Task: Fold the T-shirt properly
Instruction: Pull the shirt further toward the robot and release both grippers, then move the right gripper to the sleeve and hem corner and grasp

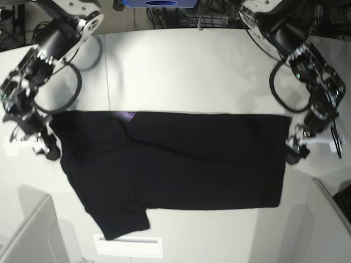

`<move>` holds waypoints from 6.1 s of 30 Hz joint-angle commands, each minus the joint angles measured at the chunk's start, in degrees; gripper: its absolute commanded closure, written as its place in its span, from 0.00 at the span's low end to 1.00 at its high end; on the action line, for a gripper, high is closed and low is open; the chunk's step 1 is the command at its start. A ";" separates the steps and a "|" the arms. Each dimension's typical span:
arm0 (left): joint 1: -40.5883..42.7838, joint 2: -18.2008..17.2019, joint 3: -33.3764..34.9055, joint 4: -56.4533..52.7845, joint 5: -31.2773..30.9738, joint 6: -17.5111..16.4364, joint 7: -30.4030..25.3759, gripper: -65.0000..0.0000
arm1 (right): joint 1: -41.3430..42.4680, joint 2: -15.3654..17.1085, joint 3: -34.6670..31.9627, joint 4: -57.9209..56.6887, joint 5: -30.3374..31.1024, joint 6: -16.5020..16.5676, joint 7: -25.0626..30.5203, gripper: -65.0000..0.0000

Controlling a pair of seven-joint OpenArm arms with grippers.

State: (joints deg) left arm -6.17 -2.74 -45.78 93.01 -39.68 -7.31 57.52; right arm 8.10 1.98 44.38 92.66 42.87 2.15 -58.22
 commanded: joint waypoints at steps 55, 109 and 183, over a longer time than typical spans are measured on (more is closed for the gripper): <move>25.65 -0.11 2.48 12.79 -1.07 -0.73 3.27 1.00 | -20.36 -1.85 8.41 0.48 10.89 -4.04 1.38 1.00; 37.16 -0.55 -9.74 15.25 -0.89 -0.82 7.41 0.25 | -36.89 -5.63 8.50 9.89 11.06 -3.96 -2.22 0.51; 22.39 -12.16 -7.54 14.02 0.69 -0.82 7.23 0.42 | 25.70 7.47 -53.66 -54.64 -15.58 6.07 25.82 1.00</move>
State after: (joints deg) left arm 16.29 -13.74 -53.01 106.08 -39.03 -8.10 65.84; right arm 32.97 9.41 -9.37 37.87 27.42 7.99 -30.17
